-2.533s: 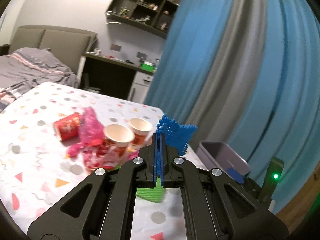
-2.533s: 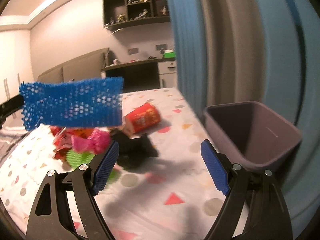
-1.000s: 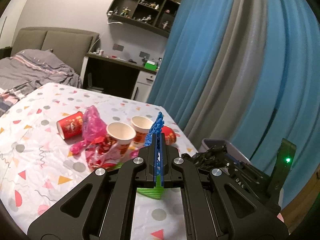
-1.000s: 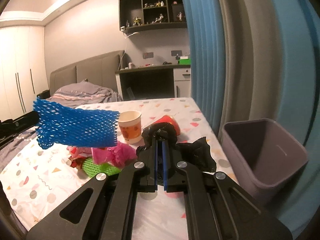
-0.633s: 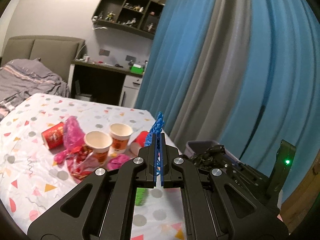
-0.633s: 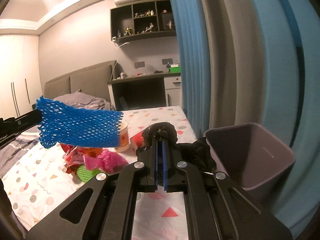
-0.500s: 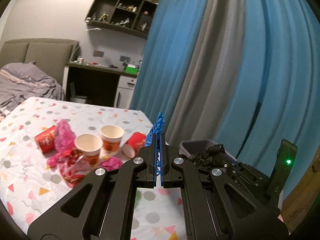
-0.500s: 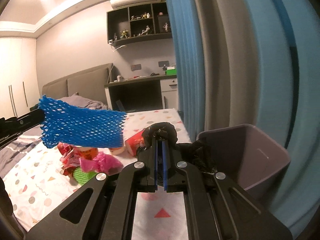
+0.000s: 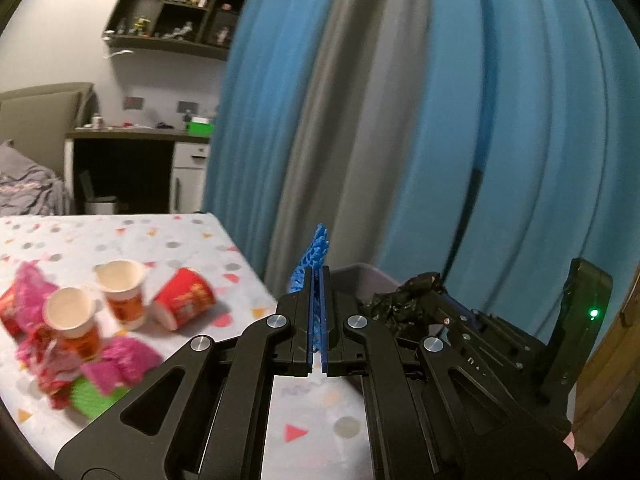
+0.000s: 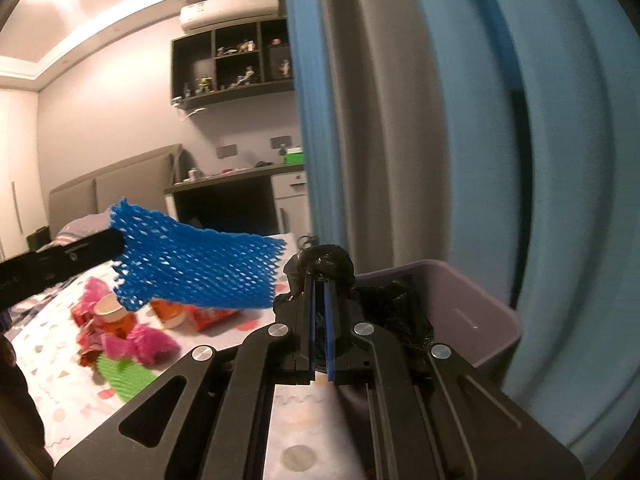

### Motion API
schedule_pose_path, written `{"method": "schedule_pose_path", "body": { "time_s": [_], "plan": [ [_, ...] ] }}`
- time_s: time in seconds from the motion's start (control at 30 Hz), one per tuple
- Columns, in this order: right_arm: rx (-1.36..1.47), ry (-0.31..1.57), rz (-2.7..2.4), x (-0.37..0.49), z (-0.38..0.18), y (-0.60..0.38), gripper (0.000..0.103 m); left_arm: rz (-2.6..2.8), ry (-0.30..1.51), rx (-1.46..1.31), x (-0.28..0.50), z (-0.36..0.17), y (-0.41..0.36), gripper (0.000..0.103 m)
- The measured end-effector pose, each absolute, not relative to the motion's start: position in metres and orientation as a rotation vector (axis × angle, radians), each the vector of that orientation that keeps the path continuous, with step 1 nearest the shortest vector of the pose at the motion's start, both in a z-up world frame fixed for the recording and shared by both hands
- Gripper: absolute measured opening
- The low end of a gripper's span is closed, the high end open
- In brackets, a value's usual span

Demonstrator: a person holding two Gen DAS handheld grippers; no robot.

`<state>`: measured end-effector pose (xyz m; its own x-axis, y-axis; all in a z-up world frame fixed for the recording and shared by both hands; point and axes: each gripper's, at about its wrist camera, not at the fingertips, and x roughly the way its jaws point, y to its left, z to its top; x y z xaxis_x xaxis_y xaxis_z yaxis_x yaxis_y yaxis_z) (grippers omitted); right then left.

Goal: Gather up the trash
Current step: 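Carry the blue net and black bag over the grey bin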

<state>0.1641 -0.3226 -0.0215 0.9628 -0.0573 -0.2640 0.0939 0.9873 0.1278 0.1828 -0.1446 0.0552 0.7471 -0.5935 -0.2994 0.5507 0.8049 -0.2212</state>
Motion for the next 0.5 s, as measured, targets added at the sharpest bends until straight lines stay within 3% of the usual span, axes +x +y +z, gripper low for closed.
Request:
{"method": "schedule_pose_path", "body": {
  "time_s": [0.5],
  "plan": [
    [0.169, 0.282, -0.195, 0.183, -0.035, -0.38, 0.005, -0.75, 0.464, -0.119, 0.233, 0.013, -0.226, 0.001]
  ]
}}
